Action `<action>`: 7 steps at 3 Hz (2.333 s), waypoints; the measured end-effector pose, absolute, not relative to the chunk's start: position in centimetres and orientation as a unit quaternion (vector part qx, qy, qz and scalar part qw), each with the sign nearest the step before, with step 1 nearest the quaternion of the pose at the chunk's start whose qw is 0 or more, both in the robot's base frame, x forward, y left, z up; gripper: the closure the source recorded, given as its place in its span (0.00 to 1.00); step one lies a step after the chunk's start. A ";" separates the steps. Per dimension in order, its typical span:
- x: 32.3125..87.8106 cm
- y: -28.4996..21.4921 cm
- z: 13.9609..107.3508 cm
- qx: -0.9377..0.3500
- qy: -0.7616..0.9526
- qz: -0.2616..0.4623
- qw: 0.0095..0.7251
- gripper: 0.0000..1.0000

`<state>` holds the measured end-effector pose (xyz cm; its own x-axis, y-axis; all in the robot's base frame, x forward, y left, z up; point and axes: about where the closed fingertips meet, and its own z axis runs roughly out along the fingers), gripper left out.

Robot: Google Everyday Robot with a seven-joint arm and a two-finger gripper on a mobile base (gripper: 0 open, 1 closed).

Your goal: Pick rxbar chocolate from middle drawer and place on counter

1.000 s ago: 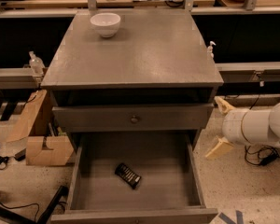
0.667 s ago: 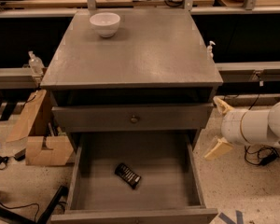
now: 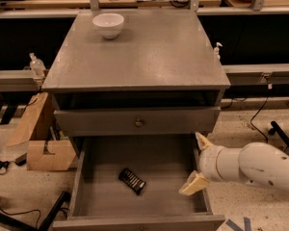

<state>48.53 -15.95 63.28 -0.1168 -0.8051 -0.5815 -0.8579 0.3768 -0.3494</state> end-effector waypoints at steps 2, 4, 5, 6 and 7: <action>50.1 -9.2 56.5 -0.515 0.760 0.065 0.391 0.00; 52.9 -3.9 46.7 -0.477 0.796 0.109 0.355 0.00; 52.9 -3.9 46.7 -0.477 0.796 0.109 0.355 0.00; 53.6 -2.7 43.5 -0.477 0.802 0.121 0.339 0.00; 54.9 -1.1 39.4 -0.473 0.806 0.144 0.325 0.00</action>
Offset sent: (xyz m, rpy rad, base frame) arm 0.0496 0.1117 -0.1273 0.1260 0.0376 -0.0988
